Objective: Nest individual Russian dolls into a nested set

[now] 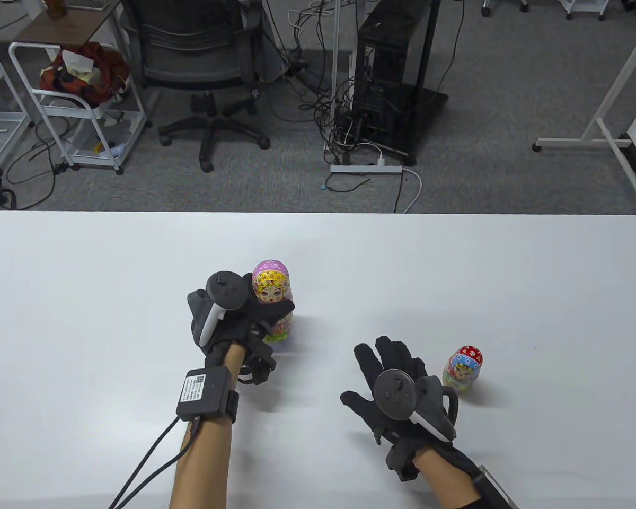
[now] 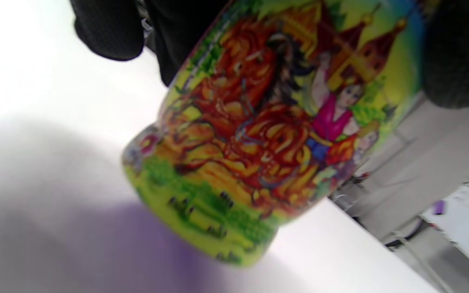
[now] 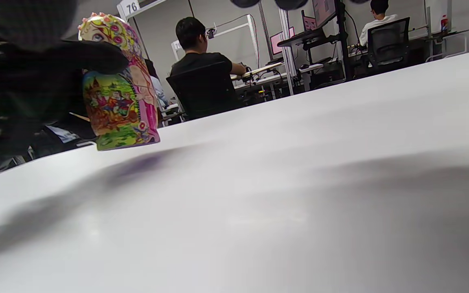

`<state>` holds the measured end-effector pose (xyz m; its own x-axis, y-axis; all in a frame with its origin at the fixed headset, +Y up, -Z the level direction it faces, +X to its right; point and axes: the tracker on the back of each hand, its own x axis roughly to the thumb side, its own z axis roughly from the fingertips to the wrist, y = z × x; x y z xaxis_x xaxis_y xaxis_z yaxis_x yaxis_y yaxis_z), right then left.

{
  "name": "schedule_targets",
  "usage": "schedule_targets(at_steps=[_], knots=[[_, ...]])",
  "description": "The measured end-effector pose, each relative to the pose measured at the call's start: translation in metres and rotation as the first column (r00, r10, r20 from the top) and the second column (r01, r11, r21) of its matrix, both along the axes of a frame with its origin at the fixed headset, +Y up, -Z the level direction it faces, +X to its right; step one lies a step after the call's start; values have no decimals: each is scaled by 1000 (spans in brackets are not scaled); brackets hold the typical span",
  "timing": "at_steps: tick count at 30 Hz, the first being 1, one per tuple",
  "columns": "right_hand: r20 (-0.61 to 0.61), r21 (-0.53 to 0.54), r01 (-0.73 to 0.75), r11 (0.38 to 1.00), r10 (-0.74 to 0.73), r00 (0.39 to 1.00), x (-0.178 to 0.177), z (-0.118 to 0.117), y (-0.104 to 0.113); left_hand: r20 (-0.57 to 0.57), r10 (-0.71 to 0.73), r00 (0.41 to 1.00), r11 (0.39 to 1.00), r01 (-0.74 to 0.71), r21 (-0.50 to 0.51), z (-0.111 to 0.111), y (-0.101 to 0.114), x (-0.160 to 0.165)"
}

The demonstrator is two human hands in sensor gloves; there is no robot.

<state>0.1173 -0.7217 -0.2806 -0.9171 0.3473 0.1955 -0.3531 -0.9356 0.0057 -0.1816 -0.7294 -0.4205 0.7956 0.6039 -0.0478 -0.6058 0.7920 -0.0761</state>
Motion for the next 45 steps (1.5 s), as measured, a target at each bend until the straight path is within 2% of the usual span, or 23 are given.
schedule_targets(at_steps=[2,5,7,9,11,13,14,16,19,21,23,25,27,30,38,43,44,45], knots=[[-13,12,82,997,-82,997,0,1,2,76,-28,997,999,24,49,25,12,9],[-84,9,255,967,-253,964,-3,6,6,179,-154,972,977,123,172,69,31,27],[-152,-24,365,931,-364,919,-6,9,8,226,-285,932,938,221,268,97,39,41],[-239,-91,508,856,-514,824,-14,14,11,260,-433,863,872,328,363,125,47,57],[-260,-103,535,838,-542,799,-20,19,13,278,-504,818,830,370,417,139,50,68],[-271,-48,500,865,-493,827,-26,24,15,298,-529,794,821,390,418,150,53,77],[-252,-4,476,879,-462,850,-27,25,17,317,-508,801,838,373,399,154,54,80],[-210,41,483,875,-465,860,-24,25,19,330,-472,817,856,337,392,157,53,82],[-174,45,570,820,-556,813,-17,21,21,342,-408,847,891,287,351,156,43,80],[-141,58,559,827,-548,825,-10,19,20,379,-290,879,942,191,277,153,32,76],[-112,50,590,806,-583,805,-2,16,19,437,-224,871,972,167,165,150,22,70],[-90,39,622,782,-617,781,4,14,18,411,-265,872,961,202,191,148,14,62],[-79,17,660,751,-657,750,9,11,16,408,-335,849,941,275,198,146,10,59],[-66,-24,720,694,-719,692,10,10,13,399,-335,854,937,259,234,146,8,63],[-139,-53,667,743,-667,732,8,10,10,393,-325,860,933,223,282,149,8,67],[-106,-128,704,699,-715,691,10,7,6,382,-320,867,931,214,295,150,8,69],[-97,-118,716,688,-725,681,10,7,6,385,-336,860,926,228,301,150,7,70],[-90,-58,691,720,-693,715,9,9,10,390,-348,852,924,242,296,149,7,72]])
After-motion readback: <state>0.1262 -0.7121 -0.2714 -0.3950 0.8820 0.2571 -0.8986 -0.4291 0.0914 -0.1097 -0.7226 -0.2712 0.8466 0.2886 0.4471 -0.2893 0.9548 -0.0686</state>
